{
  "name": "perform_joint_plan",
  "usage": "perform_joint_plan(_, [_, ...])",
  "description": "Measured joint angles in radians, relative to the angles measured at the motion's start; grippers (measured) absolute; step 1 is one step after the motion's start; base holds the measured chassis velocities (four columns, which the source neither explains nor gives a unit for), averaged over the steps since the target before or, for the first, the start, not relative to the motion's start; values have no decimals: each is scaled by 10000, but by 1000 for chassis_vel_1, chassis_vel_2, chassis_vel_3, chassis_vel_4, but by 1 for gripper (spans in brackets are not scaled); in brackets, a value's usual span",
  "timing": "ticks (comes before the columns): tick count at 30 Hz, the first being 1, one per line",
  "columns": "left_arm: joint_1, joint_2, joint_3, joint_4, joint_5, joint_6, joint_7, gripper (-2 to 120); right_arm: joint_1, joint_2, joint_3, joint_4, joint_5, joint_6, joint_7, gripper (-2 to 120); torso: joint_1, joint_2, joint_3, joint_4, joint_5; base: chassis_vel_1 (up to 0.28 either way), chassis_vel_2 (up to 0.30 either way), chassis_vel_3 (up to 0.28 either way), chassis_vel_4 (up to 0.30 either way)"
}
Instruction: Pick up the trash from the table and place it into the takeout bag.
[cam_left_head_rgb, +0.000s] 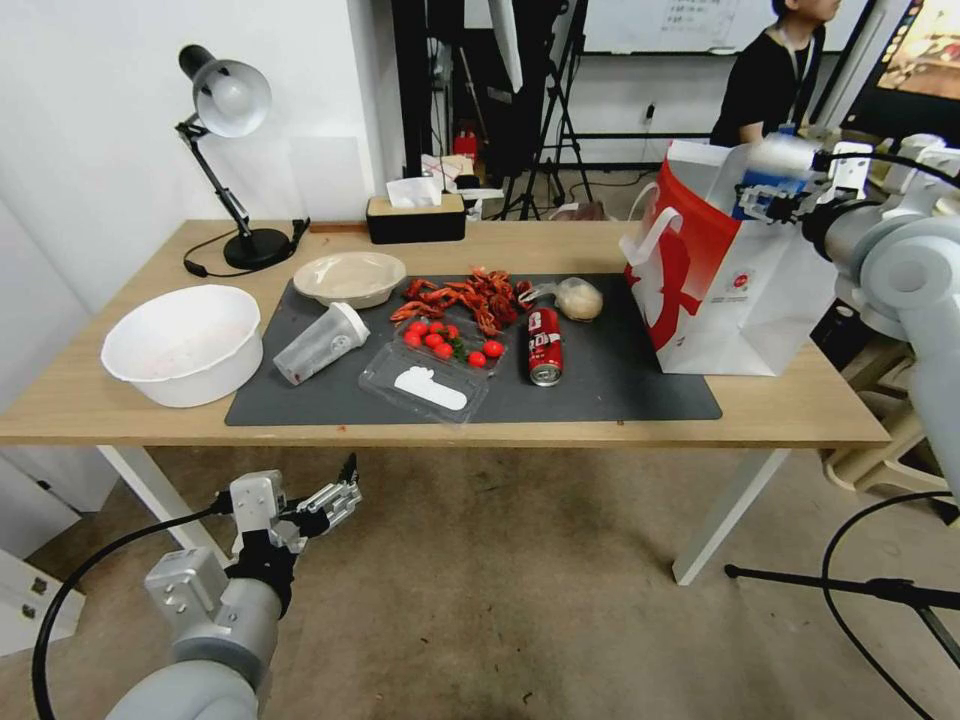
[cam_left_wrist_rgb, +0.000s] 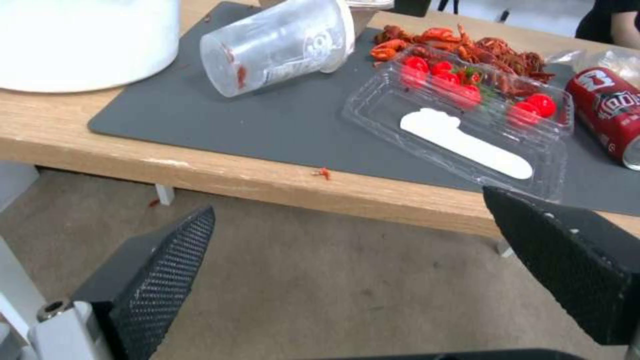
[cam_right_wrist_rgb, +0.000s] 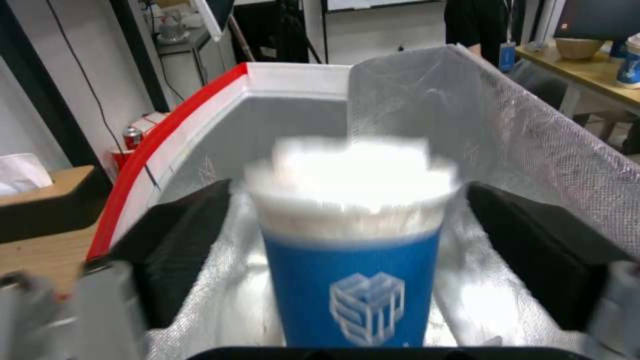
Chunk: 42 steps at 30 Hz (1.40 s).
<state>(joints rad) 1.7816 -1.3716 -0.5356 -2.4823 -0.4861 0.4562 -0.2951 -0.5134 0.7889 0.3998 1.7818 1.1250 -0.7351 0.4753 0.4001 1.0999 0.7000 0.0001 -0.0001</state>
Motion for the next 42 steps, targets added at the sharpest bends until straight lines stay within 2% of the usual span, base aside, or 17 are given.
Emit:
perform_joint_plan(4, [-9, 10, -1, 0, -12, 0, 2, 100, -14, -26, -28, -2, -34, 8, 6, 100, 0, 0, -1, -1, 0, 0, 0, 0, 0])
perform_joint_plan(25, [4, 41, -51, -52, -41, 2, -10, 100, -148, 1, 47, 182, -171, 39, -92, 100, 0, 2, 0, -1, 0, 0, 0, 0, 0])
perform_joint_plan(33, [6, 31, -50, -68, -42, -11, -13, 100, -418, -83, 277, 908, -157, 61, -313, 100, -2, 2, -1, -1, 1, 0, 0, 0, 0])
perform_joint_plan(39, [24, 16, -52, -91, -33, -46, -15, 100, -1006, -233, 606, 1815, -306, 531, -1159, 100, -2, 2, -1, 0, -1, 0, 0, 0, 0])
perform_joint_plan(42, [39, 68, -86, -91, -34, -139, -6, 100, -1921, -360, 911, 2470, -882, 1297, -2129, 100, -3, 2, -1, -1, -1, 0, 0, 0, 0])
